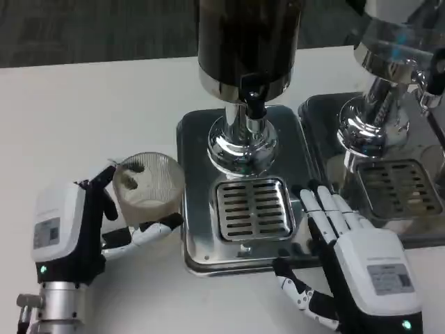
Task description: Grasp the cup under the faucet to collect the drink, then remove the cup.
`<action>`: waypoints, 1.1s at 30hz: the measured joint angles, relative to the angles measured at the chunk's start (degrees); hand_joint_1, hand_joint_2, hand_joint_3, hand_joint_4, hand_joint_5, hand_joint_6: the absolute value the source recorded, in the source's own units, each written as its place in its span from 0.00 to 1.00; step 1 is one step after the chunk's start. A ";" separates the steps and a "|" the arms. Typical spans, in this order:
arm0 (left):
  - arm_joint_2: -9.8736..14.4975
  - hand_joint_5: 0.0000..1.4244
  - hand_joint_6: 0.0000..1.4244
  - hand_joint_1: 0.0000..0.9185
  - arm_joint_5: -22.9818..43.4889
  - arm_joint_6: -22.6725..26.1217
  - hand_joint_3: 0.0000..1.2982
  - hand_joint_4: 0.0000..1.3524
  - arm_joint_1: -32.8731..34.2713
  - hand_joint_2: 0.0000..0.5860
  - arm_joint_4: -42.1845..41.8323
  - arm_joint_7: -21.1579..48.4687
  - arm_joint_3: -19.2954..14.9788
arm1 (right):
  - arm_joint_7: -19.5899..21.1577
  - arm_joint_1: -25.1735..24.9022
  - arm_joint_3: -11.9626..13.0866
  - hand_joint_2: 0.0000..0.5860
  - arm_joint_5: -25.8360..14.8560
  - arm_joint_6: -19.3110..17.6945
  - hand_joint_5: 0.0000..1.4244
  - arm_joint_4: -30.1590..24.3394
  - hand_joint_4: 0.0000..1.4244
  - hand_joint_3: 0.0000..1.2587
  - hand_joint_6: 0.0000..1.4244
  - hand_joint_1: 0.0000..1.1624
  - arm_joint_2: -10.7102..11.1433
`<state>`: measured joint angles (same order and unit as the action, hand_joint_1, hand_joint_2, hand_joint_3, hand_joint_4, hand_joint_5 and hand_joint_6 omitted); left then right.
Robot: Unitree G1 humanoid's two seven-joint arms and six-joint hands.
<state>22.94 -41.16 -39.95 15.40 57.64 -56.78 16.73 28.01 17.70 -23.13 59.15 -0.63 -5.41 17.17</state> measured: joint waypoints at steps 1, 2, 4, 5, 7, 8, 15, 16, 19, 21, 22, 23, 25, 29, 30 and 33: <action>0.00 0.73 0.88 0.56 -0.01 0.01 0.52 0.61 0.00 0.03 -0.16 -0.42 0.00 | 0.00 -0.03 0.00 0.64 0.00 -0.01 0.07 0.00 0.02 0.07 0.18 0.41 0.01; 0.02 0.73 0.88 0.57 -0.01 0.01 0.52 0.61 0.00 0.03 -0.26 -0.65 -0.01 | 0.00 -0.04 0.01 0.64 0.00 -0.01 0.07 0.00 0.02 0.07 0.18 0.41 0.05; 0.02 0.73 0.88 0.56 -0.01 0.01 0.52 0.61 0.00 0.03 -0.33 -0.75 -0.01 | 0.00 -0.09 0.01 0.64 -0.03 -0.01 0.07 0.00 0.02 0.07 0.18 0.41 0.13; 0.03 0.73 0.88 0.56 -0.01 0.01 0.52 0.61 -0.02 0.03 -0.45 -0.76 -0.01 | 0.00 -0.11 0.02 0.64 -0.05 -0.02 0.07 0.00 0.02 0.07 0.18 0.41 0.16; 0.07 0.73 0.88 0.55 0.02 0.01 0.52 0.61 -0.05 0.04 -1.32 -0.89 -0.13 | 0.00 -0.19 0.04 0.64 -0.19 -0.07 0.07 0.00 0.02 0.07 0.18 0.41 0.31; 0.08 0.72 0.88 0.54 0.06 0.01 0.52 0.61 -0.05 0.05 -1.67 -1.14 -0.20 | 0.00 -0.28 0.06 0.64 -0.20 -0.12 0.07 0.00 0.02 0.07 0.18 0.41 0.36; 0.08 0.72 0.88 0.54 0.18 -0.09 0.52 0.61 -0.04 0.05 -3.17 -1.30 -0.30 | 0.00 -0.55 0.10 0.64 -0.46 -0.15 0.07 0.02 0.02 0.07 0.18 0.40 0.49; 0.08 0.73 0.88 0.54 0.18 -0.10 0.52 0.61 -0.04 0.05 -3.21 -1.29 -0.29 | 0.00 -0.56 0.10 0.64 -0.46 -0.15 0.07 0.02 0.02 0.07 0.18 0.40 0.49; 0.06 0.73 0.88 0.54 0.18 -0.10 0.52 0.61 -0.02 0.05 -3.21 -1.25 -0.17 | 0.00 -0.56 0.10 0.65 -0.46 -0.15 0.07 0.02 0.02 0.07 0.18 0.41 0.49; -0.05 0.73 0.88 0.53 0.22 -0.14 0.52 0.61 0.08 0.05 -3.20 -0.84 -0.08 | 0.00 -0.56 0.11 0.65 -0.46 -0.15 0.07 0.02 0.02 0.07 0.18 0.41 0.48; -0.16 0.73 0.88 0.53 0.23 -0.17 0.52 0.61 0.19 0.05 -3.19 -0.45 0.01 | 0.00 -0.56 0.12 0.66 -0.45 -0.15 0.07 0.02 0.02 0.07 0.18 0.41 0.48; -0.31 0.73 0.88 0.53 0.21 -0.22 0.52 0.61 0.31 0.05 -3.13 -0.16 0.15 | 0.01 -0.56 0.12 0.66 -0.45 -0.15 0.07 0.02 0.02 0.07 0.18 0.41 0.46; -0.61 0.73 0.88 0.54 0.06 -0.44 0.53 0.61 0.82 0.05 -2.80 0.04 0.67 | 0.03 -0.53 0.13 0.66 -0.41 -0.11 0.06 0.02 0.02 0.07 0.18 0.41 0.41; -0.97 0.73 0.88 0.54 -0.34 -1.10 0.53 0.61 3.13 0.05 -1.33 0.99 2.52 | 0.04 -0.42 0.12 0.66 0.13 0.36 0.06 -0.01 0.02 0.07 0.18 0.41 0.11; -1.07 0.73 0.88 0.54 -0.45 -1.14 0.53 0.61 3.54 0.05 -1.03 1.13 2.67 | 0.05 -0.40 0.12 0.66 0.16 0.44 0.06 -0.02 0.02 0.07 0.18 0.41 0.01; -1.76 0.74 0.88 0.54 -0.54 -1.18 0.53 0.62 5.55 0.05 0.74 1.99 3.39 | 0.08 0.02 0.21 0.66 0.16 0.74 0.06 -0.34 0.02 0.07 0.18 0.41 -0.36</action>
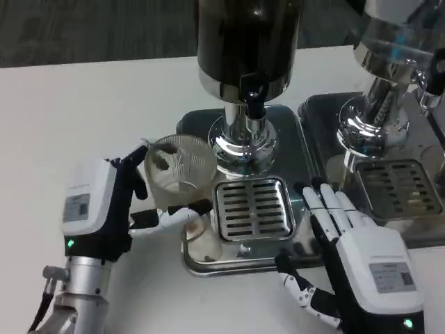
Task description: Grasp the cup under the faucet to collect the drink, then remove the cup.
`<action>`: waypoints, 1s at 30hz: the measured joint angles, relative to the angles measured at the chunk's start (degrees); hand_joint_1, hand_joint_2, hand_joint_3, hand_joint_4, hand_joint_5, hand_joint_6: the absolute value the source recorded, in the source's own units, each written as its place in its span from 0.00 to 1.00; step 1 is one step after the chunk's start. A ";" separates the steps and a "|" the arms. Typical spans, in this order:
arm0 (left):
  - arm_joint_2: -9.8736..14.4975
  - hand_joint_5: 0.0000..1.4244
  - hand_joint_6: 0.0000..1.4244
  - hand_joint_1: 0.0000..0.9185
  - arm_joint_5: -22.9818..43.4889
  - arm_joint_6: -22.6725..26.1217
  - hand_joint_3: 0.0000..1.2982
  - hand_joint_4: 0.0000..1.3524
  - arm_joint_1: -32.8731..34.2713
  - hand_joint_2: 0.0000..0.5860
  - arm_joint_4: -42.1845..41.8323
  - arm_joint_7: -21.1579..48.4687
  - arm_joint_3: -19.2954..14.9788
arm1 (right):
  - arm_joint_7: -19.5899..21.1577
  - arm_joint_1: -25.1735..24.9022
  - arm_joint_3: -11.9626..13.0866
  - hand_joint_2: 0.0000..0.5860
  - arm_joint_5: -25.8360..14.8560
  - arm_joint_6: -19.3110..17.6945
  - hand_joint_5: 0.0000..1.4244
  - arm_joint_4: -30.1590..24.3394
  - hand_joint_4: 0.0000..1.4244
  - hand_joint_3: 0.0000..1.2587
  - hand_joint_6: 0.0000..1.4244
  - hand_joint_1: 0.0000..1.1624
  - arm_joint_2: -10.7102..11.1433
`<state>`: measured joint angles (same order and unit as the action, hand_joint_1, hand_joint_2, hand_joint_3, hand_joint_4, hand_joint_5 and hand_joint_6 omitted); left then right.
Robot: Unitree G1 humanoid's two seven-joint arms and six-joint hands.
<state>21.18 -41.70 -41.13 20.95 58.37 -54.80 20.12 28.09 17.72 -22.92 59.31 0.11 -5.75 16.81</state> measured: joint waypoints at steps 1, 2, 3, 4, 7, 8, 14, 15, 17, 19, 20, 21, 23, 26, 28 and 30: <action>-0.21 0.74 0.89 0.55 0.00 -0.01 0.53 0.62 0.44 0.06 0.42 0.21 0.19 | 0.01 0.12 -0.01 0.66 0.02 0.02 0.06 -0.17 0.02 0.07 0.18 0.41 -0.13; -0.71 0.74 0.89 0.55 0.03 -0.01 0.53 0.62 1.27 0.06 1.33 0.74 0.41 | 0.08 0.31 0.00 0.66 0.06 0.11 0.06 -0.46 0.02 0.07 0.18 0.41 -0.37; -1.01 0.74 0.89 0.55 0.03 -0.03 0.54 0.62 1.75 0.06 1.77 1.06 0.55 | 0.08 0.36 0.00 0.66 0.09 0.14 0.06 -0.58 0.02 0.07 0.18 0.41 -0.47; -1.45 0.74 0.89 0.55 0.08 -0.05 0.54 0.62 2.35 0.06 2.39 1.48 0.78 | 0.10 0.48 0.00 0.66 0.14 0.25 0.06 -0.76 0.02 0.07 0.18 0.41 -0.51; -2.54 0.74 0.89 0.55 0.25 -0.09 0.54 0.62 3.71 0.06 4.36 2.72 1.31 | 0.21 0.67 0.02 0.67 0.37 0.69 0.05 -1.05 0.02 0.07 0.17 0.42 -0.66; -2.88 0.74 0.89 0.55 0.28 -0.10 0.54 0.62 4.06 0.06 4.83 2.96 1.46 | 0.49 0.84 0.03 0.67 0.55 0.98 0.05 -1.18 0.02 0.06 0.17 0.42 -0.75; -4.88 0.74 0.89 0.58 0.32 0.19 0.54 0.62 6.66 0.06 7.55 5.13 3.25 | 1.31 2.01 0.15 0.68 1.13 2.30 0.05 -1.52 0.02 0.06 0.17 0.42 -1.21; -5.33 0.74 0.89 0.58 0.32 0.35 0.53 0.62 7.11 0.06 7.99 5.44 3.54 | 1.32 2.24 0.16 0.68 1.16 2.43 0.05 -1.54 0.02 0.06 0.17 0.42 -1.28; -6.48 0.75 0.90 0.59 0.32 1.04 0.53 0.62 8.04 0.06 8.80 6.12 4.00 | 1.33 2.68 0.17 0.68 1.19 2.66 0.05 -1.57 0.02 0.06 0.17 0.42 -1.42; -7.28 0.75 0.90 0.60 0.29 1.73 0.54 0.62 9.13 0.05 9.37 6.34 4.84 | 1.33 2.83 0.16 0.68 1.19 2.81 0.05 -1.60 0.02 0.06 0.17 0.42 -1.63; -7.68 0.75 0.90 0.60 0.30 1.96 0.54 0.62 9.45 0.05 9.64 6.38 5.19 | 1.34 2.87 0.17 0.67 1.20 2.88 0.05 -1.67 0.02 0.06 0.17 0.42 -1.70; -7.93 0.75 0.90 0.60 0.30 2.11 0.54 0.62 9.63 0.05 9.79 6.41 5.36 | 1.35 2.88 0.17 0.67 1.21 2.90 0.05 -1.69 0.02 0.06 0.17 0.43 -1.73; -8.47 0.76 0.90 0.62 0.31 2.55 0.54 0.63 10.27 0.05 10.16 6.59 5.76 | 1.36 2.95 0.17 0.67 1.23 2.93 0.05 -1.74 0.02 0.06 0.17 0.43 -1.78; -9.21 0.77 0.92 0.66 0.41 3.38 0.56 0.65 10.87 0.05 10.54 6.93 6.05 | 1.37 2.99 0.17 0.67 1.26 2.93 0.05 -1.76 0.02 0.06 0.17 0.43 -1.90; -9.94 0.78 0.93 0.68 0.60 4.24 0.57 0.65 11.39 0.02 10.95 7.33 6.25 | 1.39 2.98 0.17 0.66 1.27 2.94 0.05 -1.76 0.02 0.06 0.17 0.43 -2.05; -10.17 0.78 0.94 0.69 0.60 4.56 0.57 0.66 11.63 0.00 11.13 7.41 6.63 | 1.41 2.98 0.17 0.66 1.29 2.97 0.05 -1.76 0.02 0.06 0.17 0.43 -2.24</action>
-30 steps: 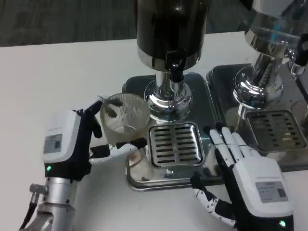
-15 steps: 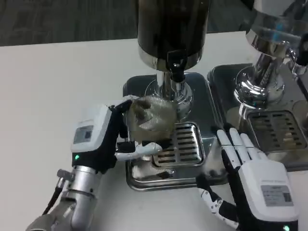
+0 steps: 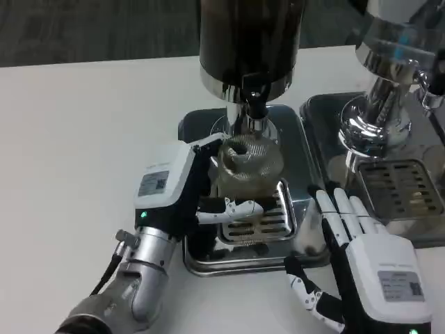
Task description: Grasp the cup under the faucet to collect the drink, then remove the cup.
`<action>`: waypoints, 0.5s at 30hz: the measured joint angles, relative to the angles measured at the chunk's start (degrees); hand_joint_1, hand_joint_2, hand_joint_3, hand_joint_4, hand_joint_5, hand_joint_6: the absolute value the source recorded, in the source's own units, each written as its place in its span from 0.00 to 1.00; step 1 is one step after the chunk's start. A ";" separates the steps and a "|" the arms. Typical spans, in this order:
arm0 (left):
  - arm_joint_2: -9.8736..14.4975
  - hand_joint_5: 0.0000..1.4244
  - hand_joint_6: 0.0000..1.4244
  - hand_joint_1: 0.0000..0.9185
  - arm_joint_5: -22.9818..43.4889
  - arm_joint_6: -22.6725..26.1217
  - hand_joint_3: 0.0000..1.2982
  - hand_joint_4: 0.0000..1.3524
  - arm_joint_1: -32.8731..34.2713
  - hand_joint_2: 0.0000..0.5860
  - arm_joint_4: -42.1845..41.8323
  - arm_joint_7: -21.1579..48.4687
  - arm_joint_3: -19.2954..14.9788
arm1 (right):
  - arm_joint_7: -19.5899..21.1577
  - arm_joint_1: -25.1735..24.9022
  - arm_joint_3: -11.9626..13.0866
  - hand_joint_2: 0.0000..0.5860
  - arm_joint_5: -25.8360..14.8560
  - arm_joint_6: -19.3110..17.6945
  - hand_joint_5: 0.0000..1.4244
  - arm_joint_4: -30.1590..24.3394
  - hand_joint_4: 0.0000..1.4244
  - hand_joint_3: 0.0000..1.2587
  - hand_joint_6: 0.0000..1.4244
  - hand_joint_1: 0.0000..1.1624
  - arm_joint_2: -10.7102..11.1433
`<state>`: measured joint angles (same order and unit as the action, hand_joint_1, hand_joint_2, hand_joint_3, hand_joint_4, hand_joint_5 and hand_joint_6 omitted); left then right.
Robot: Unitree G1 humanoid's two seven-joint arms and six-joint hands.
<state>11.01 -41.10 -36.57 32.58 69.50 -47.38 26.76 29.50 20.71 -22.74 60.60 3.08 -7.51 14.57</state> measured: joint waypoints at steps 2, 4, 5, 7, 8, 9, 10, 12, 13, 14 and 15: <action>-0.03 0.78 0.95 0.70 0.01 0.17 0.56 0.65 0.02 0.00 0.17 0.00 0.42 | 0.02 0.00 0.01 0.66 0.01 0.10 0.05 0.00 0.02 0.06 0.17 0.44 -0.19; -0.03 0.77 0.95 0.71 0.02 0.29 0.54 0.64 0.02 0.00 0.38 0.03 0.98 | 0.05 0.06 0.07 0.66 0.01 0.15 0.05 0.00 0.02 0.06 0.17 0.44 -0.32; -0.04 0.77 0.95 0.71 -0.07 0.48 0.53 0.63 0.02 0.00 0.56 0.32 1.39 | 0.05 0.08 0.09 0.67 0.02 0.16 0.05 0.00 0.02 0.06 0.17 0.43 -0.32; -0.09 0.76 0.95 0.71 -0.07 0.64 0.48 0.60 0.02 0.00 0.59 0.38 1.62 | 0.05 0.08 0.09 0.67 0.02 0.16 0.05 0.00 0.02 0.06 0.17 0.43 -0.30; -0.06 0.75 0.93 0.68 -0.08 0.78 0.44 0.56 0.02 0.00 0.60 0.38 1.65 | 0.05 0.08 0.09 0.67 0.02 0.16 0.05 0.00 0.02 0.06 0.17 0.43 -0.29; 0.08 0.74 0.92 0.65 -0.08 0.79 0.41 0.52 0.01 0.00 0.64 0.58 1.83 | 0.05 0.08 0.10 0.67 0.02 0.16 0.05 0.00 0.02 0.06 0.17 0.43 -0.28; 0.13 0.73 0.92 0.62 -0.12 0.80 0.39 0.51 0.00 0.00 0.68 0.89 2.02 | 0.05 0.08 0.10 0.67 0.02 0.16 0.05 0.00 0.02 0.06 0.17 0.43 -0.26; 0.23 0.71 0.88 0.53 -0.19 0.79 0.34 0.46 -0.23 0.03 0.76 1.50 2.41 | 0.05 0.08 0.11 0.67 0.01 0.15 0.05 0.00 0.02 0.06 0.17 0.43 -0.26; 0.28 0.70 0.87 0.47 -0.19 0.71 0.33 0.44 -0.35 0.04 0.76 1.51 2.48 | 0.05 0.08 0.11 0.67 0.01 0.15 0.05 0.00 0.02 0.06 0.17 0.43 -0.26; 0.40 0.69 0.84 0.41 -0.20 0.66 0.31 0.42 -0.47 0.05 0.76 1.52 2.59 | 0.05 0.07 0.11 0.67 0.01 0.15 0.05 0.00 0.02 0.06 0.17 0.43 -0.27; 0.55 0.68 0.82 0.37 -0.20 0.66 0.30 0.40 -0.61 0.07 0.76 1.51 2.64 | 0.05 0.07 0.11 0.67 0.01 0.15 0.05 0.00 0.02 0.06 0.17 0.43 -0.27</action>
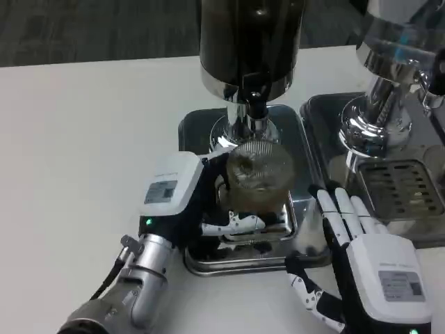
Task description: Grasp the cup under the faucet to collect the drink, then remove the cup.
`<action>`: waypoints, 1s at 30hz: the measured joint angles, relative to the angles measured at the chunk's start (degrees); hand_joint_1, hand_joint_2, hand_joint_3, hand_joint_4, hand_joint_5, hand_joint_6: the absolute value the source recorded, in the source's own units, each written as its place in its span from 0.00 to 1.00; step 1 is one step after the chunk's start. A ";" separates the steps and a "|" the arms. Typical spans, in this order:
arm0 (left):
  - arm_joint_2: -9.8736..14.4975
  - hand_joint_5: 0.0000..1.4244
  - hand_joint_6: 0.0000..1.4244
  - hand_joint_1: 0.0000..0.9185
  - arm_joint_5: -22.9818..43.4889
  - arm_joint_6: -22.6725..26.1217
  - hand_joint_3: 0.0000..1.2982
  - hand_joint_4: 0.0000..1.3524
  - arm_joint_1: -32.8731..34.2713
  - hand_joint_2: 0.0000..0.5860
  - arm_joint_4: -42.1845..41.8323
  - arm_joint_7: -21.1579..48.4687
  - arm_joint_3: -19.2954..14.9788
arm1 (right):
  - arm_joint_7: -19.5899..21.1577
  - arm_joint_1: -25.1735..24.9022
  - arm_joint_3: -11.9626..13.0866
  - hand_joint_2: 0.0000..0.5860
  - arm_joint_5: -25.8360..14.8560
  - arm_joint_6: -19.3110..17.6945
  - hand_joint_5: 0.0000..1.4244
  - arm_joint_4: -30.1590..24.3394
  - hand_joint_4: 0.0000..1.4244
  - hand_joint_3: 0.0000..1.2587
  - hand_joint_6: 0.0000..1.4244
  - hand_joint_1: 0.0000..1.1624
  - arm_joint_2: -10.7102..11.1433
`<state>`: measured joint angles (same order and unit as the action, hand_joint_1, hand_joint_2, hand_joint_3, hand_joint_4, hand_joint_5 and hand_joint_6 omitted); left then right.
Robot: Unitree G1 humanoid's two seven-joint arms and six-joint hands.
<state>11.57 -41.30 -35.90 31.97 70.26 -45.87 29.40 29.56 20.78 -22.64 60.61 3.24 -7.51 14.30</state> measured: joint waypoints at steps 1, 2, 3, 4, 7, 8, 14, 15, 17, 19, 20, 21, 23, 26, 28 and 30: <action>0.23 0.67 0.80 0.35 0.00 -0.02 0.29 0.39 -0.15 0.08 0.00 0.00 0.03 | 0.00 0.00 0.00 0.68 -0.01 0.00 0.05 0.00 0.02 0.06 0.17 0.43 0.00; 0.40 0.66 0.79 0.33 0.02 -0.09 0.28 0.37 -0.19 0.09 -0.01 -0.01 0.02 | 0.00 0.00 0.00 0.68 -0.01 0.00 0.05 0.00 0.02 0.06 0.17 0.43 0.00; 0.57 0.65 0.77 0.31 0.05 -0.28 0.27 0.36 -0.20 0.09 -0.04 -0.01 0.00 | 0.00 -0.01 0.00 0.68 -0.02 -0.01 0.05 0.00 0.02 0.06 0.17 0.43 0.00; 0.74 0.63 0.75 0.29 0.12 -0.57 0.26 0.35 -0.24 0.09 -0.06 -0.01 -0.06 | 0.00 -0.01 0.00 0.68 -0.03 -0.01 0.05 0.00 0.02 0.06 0.17 0.43 0.00; 1.17 0.59 0.70 0.24 0.23 -1.15 0.24 0.32 -0.36 0.10 -0.29 -0.18 -0.31 | 0.00 -0.09 -0.01 0.68 -0.09 -0.06 0.05 0.01 0.02 0.06 0.17 0.43 0.03; 1.36 0.58 0.69 0.22 0.28 -1.47 0.23 0.30 -0.46 0.09 -0.57 -0.37 -0.56 | 0.00 -0.12 -0.01 0.67 -0.13 -0.11 0.05 0.01 0.02 0.06 0.17 0.43 0.05; 3.00 0.50 0.59 0.07 1.27 -4.10 0.19 0.23 -1.18 0.06 -2.60 -1.63 -2.64 | 0.00 -0.39 0.00 0.67 -0.33 -0.27 0.05 0.09 0.02 0.06 0.17 0.42 0.11; 3.46 0.48 0.56 0.06 1.81 -4.71 0.18 0.21 -1.52 0.05 -3.29 -1.81 -3.32 | 0.00 -0.44 0.02 0.67 -0.38 -0.29 0.05 0.10 0.02 0.06 0.17 0.42 0.11; 4.42 0.44 0.49 0.02 2.83 -5.76 0.14 0.17 -2.21 0.04 -4.37 -2.24 -4.30 | 0.00 -0.45 0.15 0.66 -0.62 -0.31 0.05 0.11 0.02 0.06 0.17 0.42 0.11; 5.70 0.39 0.42 0.00 3.67 -6.91 0.12 0.13 -3.31 0.03 -5.75 -2.09 -5.58 | 0.00 -0.51 0.40 0.66 -1.27 -0.36 0.05 0.14 0.02 0.06 0.17 0.42 0.12; 6.36 0.37 0.39 0.00 4.67 -7.46 0.11 0.11 -3.90 0.02 -6.46 -1.90 -6.33 | 0.00 -0.54 0.65 0.65 -1.50 -0.39 0.05 0.19 0.02 0.05 0.17 0.42 0.15; 7.06 0.33 0.34 0.00 5.43 -7.90 0.10 0.08 -4.48 0.02 -7.10 -1.61 -7.14 | 0.00 -0.57 0.95 0.64 -1.82 -0.42 0.04 0.22 0.02 0.05 0.17 0.41 0.18; 8.34 0.27 0.25 0.00 6.90 -8.70 0.05 0.01 -5.52 0.00 -8.36 -0.62 -8.54 | 0.00 -0.72 1.43 0.63 -2.51 -0.47 0.04 0.30 0.01 0.05 0.17 0.41 0.32; 9.84 0.17 0.13 0.00 9.05 -10.50 0.00 0.00 -7.49 0.00 -11.06 2.05 -10.63 | -0.02 -1.21 1.73 0.63 -3.70 -0.75 0.04 0.37 0.01 0.05 0.17 0.40 0.58; 10.87 0.14 0.08 0.00 11.04 -12.96 0.00 0.00 -8.97 0.00 -13.92 5.48 -12.00 | -0.03 -1.53 1.91 0.63 -4.59 -1.41 0.04 0.50 0.01 0.05 0.17 0.40 0.74; 11.74 0.12 0.04 0.00 13.04 -15.20 0.00 0.00 -10.02 0.00 -16.82 8.43 -13.42 | -0.03 -1.84 2.28 0.62 -5.86 -1.61 0.04 0.79 0.00 0.04 0.16 0.40 0.89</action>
<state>23.30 -28.26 -51.10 21.95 53.44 -37.44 15.98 29.53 18.94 -20.36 54.75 1.63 -6.72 15.19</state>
